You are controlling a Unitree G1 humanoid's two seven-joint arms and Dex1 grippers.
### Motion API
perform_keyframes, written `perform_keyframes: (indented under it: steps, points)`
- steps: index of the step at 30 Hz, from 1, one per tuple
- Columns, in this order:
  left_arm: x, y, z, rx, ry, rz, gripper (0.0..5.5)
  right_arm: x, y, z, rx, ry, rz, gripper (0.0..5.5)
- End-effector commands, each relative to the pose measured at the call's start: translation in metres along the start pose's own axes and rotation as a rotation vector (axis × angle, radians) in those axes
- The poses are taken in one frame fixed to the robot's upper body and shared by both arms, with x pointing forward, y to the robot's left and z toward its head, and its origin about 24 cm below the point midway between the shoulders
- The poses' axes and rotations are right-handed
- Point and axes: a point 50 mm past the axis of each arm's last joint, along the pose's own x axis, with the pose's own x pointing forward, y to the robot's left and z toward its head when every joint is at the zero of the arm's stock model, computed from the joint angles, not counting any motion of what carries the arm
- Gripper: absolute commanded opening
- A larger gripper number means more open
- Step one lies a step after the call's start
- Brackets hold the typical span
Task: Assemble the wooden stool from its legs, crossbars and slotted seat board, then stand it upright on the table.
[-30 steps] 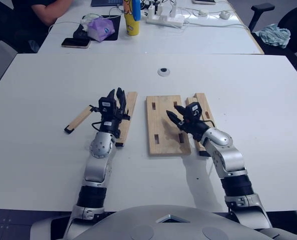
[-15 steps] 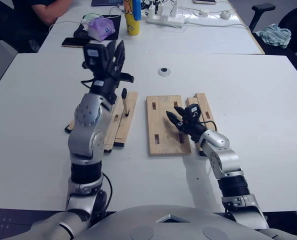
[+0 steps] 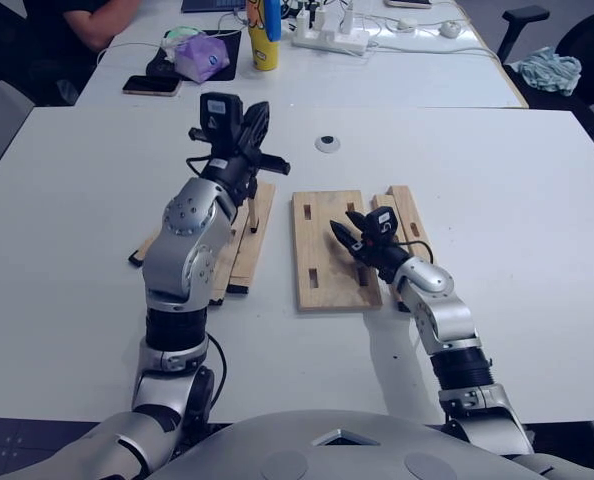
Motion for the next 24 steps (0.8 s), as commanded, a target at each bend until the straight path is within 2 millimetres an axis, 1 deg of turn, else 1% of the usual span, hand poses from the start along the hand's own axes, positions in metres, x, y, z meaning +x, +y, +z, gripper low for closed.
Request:
perform_keyframes:
  steps: [1,2,3,4,7,8,9,15,18,21,24]
  points:
    - [0.007,-0.005,0.010,-0.008,-0.004,-0.011,0.01,0.003,-0.001,0.003,-0.007,-0.013,-0.008,2.03]
    - [0.006,-0.002,-0.002,-0.023,0.054,-0.002,0.01,0.003,-0.001,0.004,-0.008,-0.014,-0.006,2.03]
    - [0.003,0.000,-0.019,-0.043,0.137,0.010,0.01,0.004,0.000,0.004,-0.008,-0.013,-0.001,2.03]
    - [-0.001,0.002,-0.036,-0.072,0.220,0.022,0.01,0.005,0.001,0.004,-0.009,-0.014,0.004,2.03]
    - [-0.015,0.011,-0.076,-0.122,0.404,0.075,0.01,0.005,0.001,0.006,-0.009,-0.016,0.009,2.03]
    - [-0.019,0.013,-0.084,-0.120,0.441,0.082,0.01,0.005,0.001,0.006,-0.009,-0.017,0.010,2.03]
    - [-0.021,0.015,-0.087,-0.130,0.455,0.092,0.01,0.005,0.001,0.006,-0.009,-0.017,0.010,2.03]
    - [-0.012,0.010,-0.077,-0.143,0.404,0.083,0.01,0.006,0.002,0.006,-0.005,-0.022,0.002,2.03]
    - [-0.011,0.012,-0.073,-0.127,0.375,0.090,0.01,0.006,0.003,0.005,-0.004,-0.022,0.004,2.03]
    - [-0.006,0.014,-0.052,-0.083,0.248,0.101,0.01,0.005,0.001,0.004,-0.003,-0.020,-0.004,2.03]
    - [0.001,0.013,-0.022,-0.031,0.093,0.107,0.01,0.005,0.000,0.003,-0.002,-0.017,-0.008,2.03]
